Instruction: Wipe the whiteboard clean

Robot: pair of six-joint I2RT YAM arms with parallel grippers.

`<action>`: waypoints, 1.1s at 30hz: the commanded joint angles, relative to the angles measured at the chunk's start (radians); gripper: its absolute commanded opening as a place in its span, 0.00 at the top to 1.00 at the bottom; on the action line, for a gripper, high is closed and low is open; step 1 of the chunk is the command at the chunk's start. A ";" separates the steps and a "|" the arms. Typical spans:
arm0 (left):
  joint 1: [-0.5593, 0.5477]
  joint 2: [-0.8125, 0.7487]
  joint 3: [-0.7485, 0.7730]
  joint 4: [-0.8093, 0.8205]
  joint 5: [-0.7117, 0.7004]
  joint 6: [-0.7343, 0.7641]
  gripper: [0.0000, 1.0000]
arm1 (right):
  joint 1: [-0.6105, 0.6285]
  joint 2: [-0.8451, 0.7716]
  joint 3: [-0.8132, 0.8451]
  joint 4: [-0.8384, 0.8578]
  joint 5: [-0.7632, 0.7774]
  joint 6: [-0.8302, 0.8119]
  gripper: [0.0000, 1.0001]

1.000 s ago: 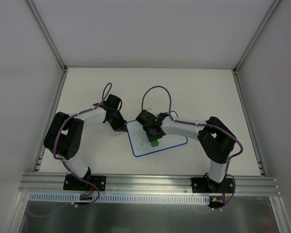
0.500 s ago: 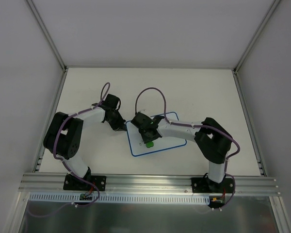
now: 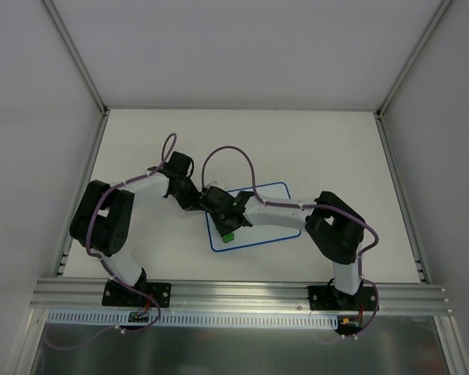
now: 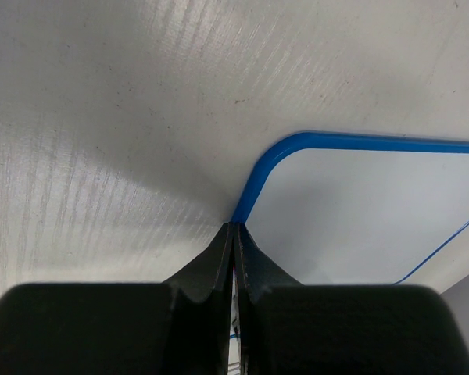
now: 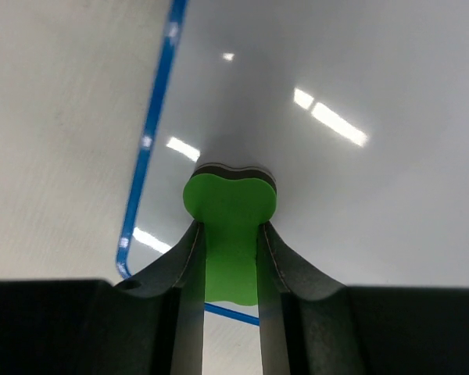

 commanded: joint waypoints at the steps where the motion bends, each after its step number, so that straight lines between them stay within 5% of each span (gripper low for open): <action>1: 0.011 0.013 -0.021 -0.017 -0.029 0.005 1.00 | -0.063 -0.030 -0.069 -0.172 0.152 0.043 1.00; 13: 0.031 0.016 -0.015 -0.019 -0.016 0.022 1.00 | -0.370 -0.262 -0.276 -0.200 0.224 0.135 1.00; 24: 0.030 -0.015 0.002 -0.017 -0.014 0.065 1.00 | -0.531 -0.353 -0.224 -0.148 0.198 0.028 1.00; 33: 0.030 -0.153 0.009 -0.028 -0.080 0.210 1.00 | -0.867 -0.347 -0.217 -0.119 0.100 0.043 0.97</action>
